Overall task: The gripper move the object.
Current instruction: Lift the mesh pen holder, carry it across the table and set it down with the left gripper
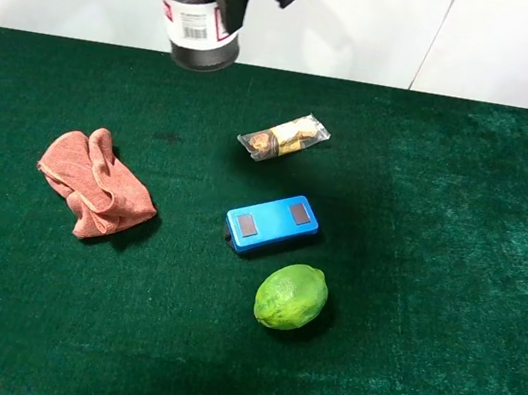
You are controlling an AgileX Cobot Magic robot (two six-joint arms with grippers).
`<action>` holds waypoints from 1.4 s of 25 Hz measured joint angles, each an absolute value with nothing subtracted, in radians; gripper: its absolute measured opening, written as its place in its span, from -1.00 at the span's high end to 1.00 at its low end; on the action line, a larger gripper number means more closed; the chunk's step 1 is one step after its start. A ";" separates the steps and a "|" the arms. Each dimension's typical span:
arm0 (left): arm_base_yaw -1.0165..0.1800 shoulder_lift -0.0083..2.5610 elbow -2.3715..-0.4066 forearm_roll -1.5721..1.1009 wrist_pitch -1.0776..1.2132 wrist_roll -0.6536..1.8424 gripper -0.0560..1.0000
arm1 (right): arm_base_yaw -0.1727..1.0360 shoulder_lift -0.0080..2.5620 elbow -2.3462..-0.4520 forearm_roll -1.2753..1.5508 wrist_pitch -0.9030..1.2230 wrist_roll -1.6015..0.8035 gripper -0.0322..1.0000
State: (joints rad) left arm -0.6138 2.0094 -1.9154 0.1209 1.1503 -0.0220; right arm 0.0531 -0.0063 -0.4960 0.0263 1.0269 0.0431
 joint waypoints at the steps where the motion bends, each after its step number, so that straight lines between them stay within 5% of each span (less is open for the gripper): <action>1: -0.622 2.009 -1.921 0.121 1.153 -0.029 0.73 | 0.053 -0.006 -0.496 0.026 1.027 0.043 -0.41; 18: -0.738 2.032 -1.942 0.124 1.084 -0.097 0.73 | 0.053 -0.006 -0.496 0.026 1.027 0.043 -0.41; 35: -0.869 2.287 -2.243 0.090 1.065 -0.101 0.73 | 0.053 -0.006 -0.496 0.026 1.026 0.043 -0.41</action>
